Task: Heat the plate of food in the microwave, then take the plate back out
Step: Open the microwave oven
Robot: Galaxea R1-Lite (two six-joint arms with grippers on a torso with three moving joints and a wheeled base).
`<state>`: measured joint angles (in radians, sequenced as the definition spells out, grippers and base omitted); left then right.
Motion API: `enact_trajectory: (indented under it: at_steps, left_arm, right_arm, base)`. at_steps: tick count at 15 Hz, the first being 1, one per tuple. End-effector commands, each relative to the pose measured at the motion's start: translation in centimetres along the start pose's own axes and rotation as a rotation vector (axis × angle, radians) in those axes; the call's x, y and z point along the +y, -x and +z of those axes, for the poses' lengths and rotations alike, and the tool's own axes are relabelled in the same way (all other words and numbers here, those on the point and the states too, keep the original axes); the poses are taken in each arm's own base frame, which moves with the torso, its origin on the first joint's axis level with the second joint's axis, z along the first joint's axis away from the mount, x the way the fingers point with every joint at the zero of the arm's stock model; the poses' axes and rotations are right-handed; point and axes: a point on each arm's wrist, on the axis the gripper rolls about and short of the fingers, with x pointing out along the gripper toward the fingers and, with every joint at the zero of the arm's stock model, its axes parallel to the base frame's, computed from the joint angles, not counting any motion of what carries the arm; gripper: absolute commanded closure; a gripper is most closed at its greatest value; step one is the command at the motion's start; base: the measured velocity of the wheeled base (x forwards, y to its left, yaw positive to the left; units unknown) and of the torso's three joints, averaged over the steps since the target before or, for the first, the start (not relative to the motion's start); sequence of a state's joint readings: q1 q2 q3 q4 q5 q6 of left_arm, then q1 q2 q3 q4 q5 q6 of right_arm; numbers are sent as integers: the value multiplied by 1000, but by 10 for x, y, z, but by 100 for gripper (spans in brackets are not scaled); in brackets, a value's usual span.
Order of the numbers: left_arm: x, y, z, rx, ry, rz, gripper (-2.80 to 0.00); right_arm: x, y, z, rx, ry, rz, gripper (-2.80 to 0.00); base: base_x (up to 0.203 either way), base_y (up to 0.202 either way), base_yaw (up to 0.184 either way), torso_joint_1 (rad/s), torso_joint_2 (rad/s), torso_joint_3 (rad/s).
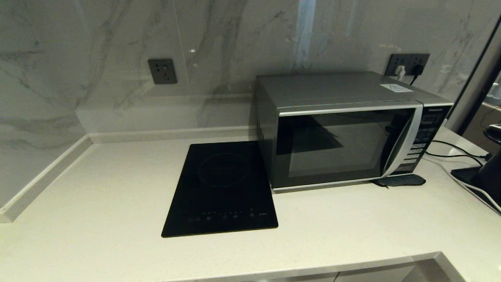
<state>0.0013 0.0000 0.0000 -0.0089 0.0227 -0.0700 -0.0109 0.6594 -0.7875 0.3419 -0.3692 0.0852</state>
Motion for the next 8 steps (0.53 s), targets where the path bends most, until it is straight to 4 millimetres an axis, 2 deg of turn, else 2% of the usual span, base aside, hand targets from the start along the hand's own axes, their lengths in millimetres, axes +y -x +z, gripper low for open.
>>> enact_trajectory:
  at_steps: [1, 5, 8]
  left_arm:
    - [0, 0, 0, 1, 1, 1, 0]
    - [0, 0, 0, 1, 1, 1, 0]
    - [0, 0, 0, 1, 2, 1, 0]
  right_arm:
    - [12, -29, 9, 93, 13, -20, -280]
    - [32, -83, 26, 208, 7, -138, -280]
    - [46, -107, 25, 242, 31, -239, -280]
  base:
    - [0, 0, 0, 0, 0, 0]
    - [0, 0, 0, 0, 0, 0]
    - [0, 0, 0, 0, 0, 0]
